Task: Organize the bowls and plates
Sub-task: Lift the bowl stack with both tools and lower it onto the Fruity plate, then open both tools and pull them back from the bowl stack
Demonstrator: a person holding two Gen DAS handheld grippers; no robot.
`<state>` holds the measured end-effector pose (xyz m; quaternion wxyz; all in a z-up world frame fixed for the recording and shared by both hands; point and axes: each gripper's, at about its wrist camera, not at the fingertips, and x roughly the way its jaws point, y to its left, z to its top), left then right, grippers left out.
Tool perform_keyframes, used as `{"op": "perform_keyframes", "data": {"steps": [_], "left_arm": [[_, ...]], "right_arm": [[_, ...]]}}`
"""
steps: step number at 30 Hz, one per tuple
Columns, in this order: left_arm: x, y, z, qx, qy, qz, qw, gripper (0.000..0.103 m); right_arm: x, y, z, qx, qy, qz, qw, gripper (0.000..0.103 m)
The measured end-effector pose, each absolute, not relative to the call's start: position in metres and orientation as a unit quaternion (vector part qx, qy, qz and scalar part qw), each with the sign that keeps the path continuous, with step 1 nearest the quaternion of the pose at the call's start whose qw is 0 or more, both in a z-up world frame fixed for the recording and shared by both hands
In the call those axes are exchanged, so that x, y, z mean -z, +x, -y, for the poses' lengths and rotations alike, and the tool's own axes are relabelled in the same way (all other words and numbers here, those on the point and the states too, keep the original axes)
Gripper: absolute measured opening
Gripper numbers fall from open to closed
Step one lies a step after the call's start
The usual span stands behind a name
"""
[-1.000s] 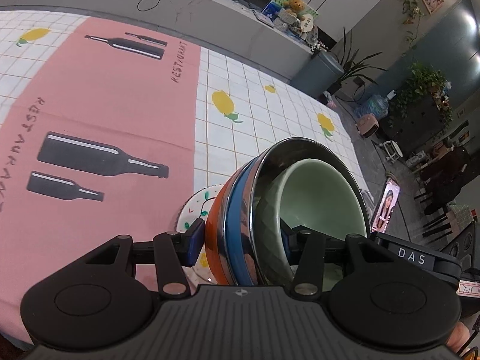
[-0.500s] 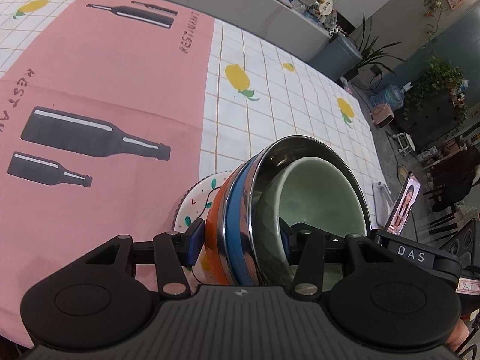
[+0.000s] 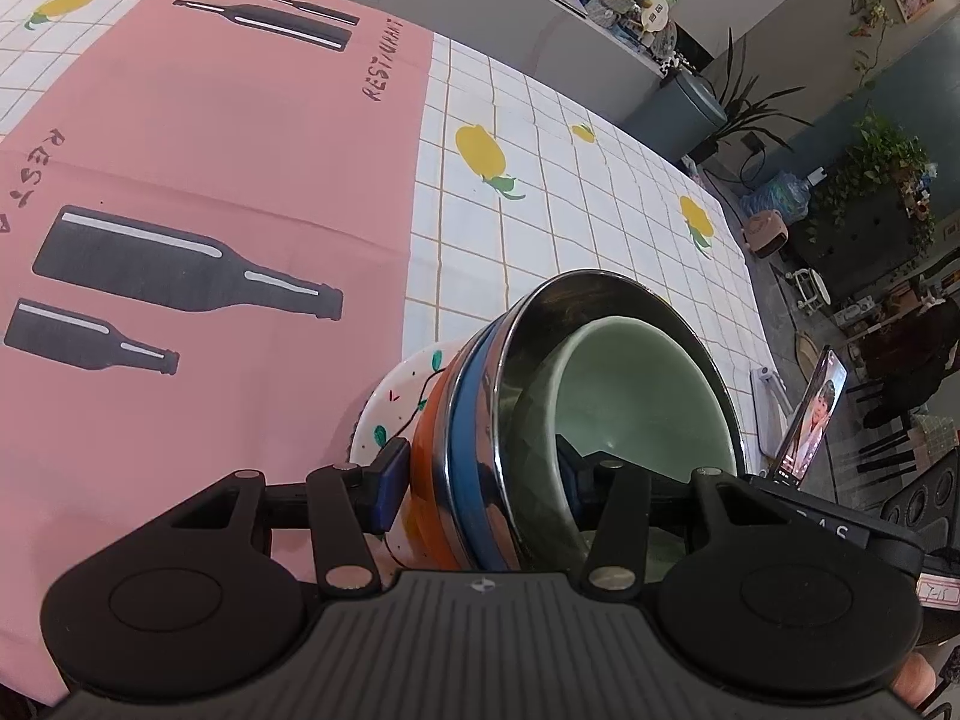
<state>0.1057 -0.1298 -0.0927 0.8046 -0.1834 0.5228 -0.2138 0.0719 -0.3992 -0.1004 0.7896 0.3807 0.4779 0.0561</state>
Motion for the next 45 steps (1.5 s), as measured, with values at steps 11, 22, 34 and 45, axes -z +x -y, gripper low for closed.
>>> {"op": "perform_keyframes", "data": {"steps": [11,22,34,45], "left_arm": [[0.084,0.101,0.131,0.224,-0.150,-0.499,0.823,0.075],[0.043,0.068,0.108,0.232,-0.120,-0.406,0.876,0.079],[0.003,-0.002,0.079,0.231,-0.052,-0.297,0.925,0.079],[0.007,-0.051,0.075,0.212,-0.013,-0.244,0.946,0.074]], "right_arm": [[0.096,0.067,0.399,-0.060,0.385,-0.457,0.800,0.070],[0.055,0.030,0.387,-0.024,0.311,-0.362,0.878,0.081],[0.010,-0.041,0.326,0.021,0.174,-0.273,0.946,0.085],[0.002,-0.103,0.293,0.062,0.086,-0.236,0.966,0.095]]}}
